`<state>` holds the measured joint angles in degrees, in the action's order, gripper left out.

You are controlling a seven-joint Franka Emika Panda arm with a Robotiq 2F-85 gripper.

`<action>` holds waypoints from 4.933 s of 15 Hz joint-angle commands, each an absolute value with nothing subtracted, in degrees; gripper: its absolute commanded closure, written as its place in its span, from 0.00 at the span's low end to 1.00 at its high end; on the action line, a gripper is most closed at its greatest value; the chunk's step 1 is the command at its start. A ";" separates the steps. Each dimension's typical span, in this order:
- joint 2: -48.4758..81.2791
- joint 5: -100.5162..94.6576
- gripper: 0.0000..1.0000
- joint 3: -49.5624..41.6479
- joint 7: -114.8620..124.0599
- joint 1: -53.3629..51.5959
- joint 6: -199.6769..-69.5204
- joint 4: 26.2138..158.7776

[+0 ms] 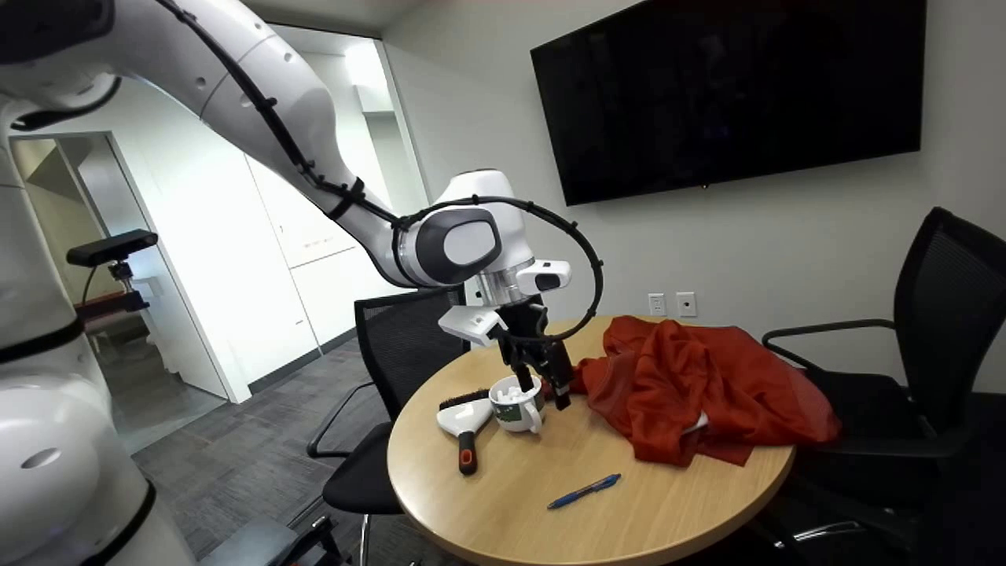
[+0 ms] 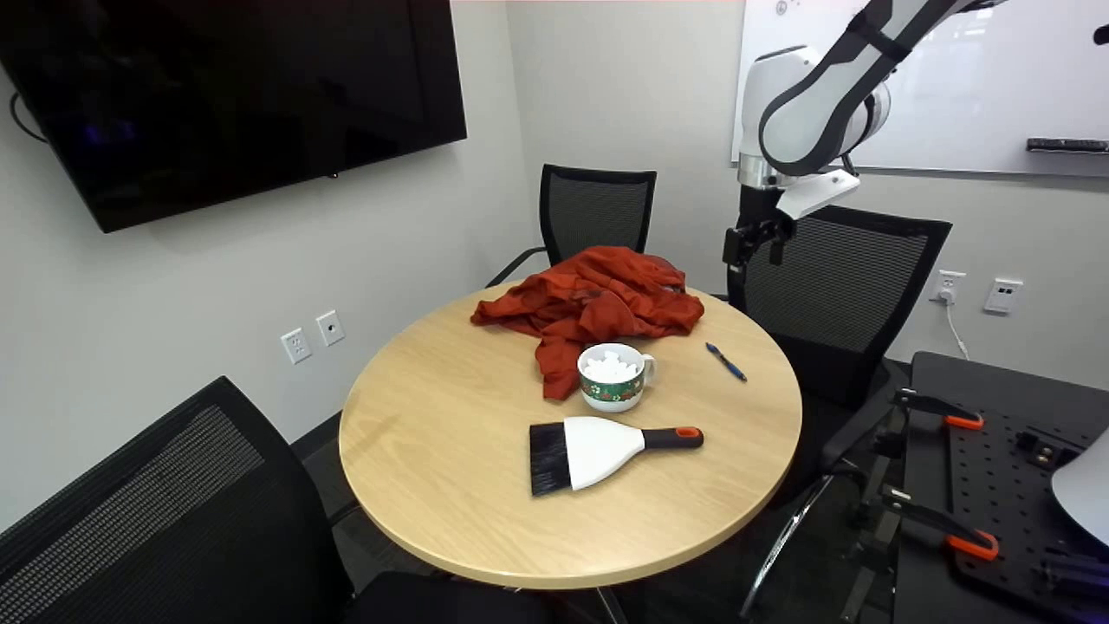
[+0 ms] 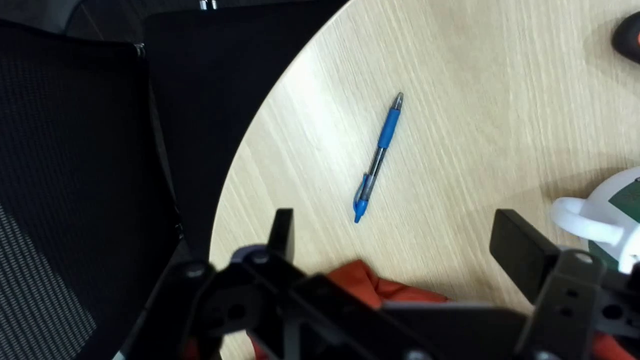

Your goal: Use the pen to stir in the pot

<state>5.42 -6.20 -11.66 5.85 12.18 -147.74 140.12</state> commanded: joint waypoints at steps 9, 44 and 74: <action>28.90 7.78 0.00 -7.44 2.40 13.73 -165.60 131.70; 44.40 11.11 0.96 -9.13 9.91 13.65 -162.36 116.41; 15.28 8.92 0.83 -20.53 25.49 -11.42 -188.16 144.64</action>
<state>15.28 8.92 -20.53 25.49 -11.41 -188.16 144.65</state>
